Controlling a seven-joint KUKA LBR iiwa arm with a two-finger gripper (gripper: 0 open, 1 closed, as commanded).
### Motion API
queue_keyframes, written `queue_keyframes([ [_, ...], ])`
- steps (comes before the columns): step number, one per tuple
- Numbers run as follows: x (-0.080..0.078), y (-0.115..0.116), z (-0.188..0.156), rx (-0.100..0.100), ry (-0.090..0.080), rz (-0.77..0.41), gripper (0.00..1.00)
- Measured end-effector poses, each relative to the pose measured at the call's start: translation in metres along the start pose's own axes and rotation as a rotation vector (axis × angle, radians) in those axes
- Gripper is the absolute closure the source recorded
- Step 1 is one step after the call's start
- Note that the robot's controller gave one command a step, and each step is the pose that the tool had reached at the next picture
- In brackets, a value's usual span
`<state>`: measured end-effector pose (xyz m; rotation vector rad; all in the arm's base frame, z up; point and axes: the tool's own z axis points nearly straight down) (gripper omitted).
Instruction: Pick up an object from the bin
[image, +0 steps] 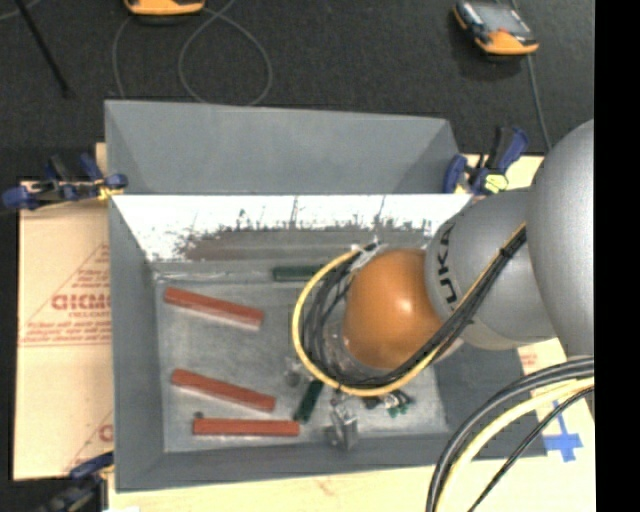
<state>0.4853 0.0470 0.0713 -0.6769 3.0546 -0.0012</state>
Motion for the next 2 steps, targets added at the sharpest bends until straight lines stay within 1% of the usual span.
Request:
queue_keyframes([
  [1, 0.001, 0.001, 0.001, -0.002, 0.006, -0.003, 1.0],
  [2, -0.054, 0.041, -0.13, -0.001, -0.001, -0.032, 1.0],
])
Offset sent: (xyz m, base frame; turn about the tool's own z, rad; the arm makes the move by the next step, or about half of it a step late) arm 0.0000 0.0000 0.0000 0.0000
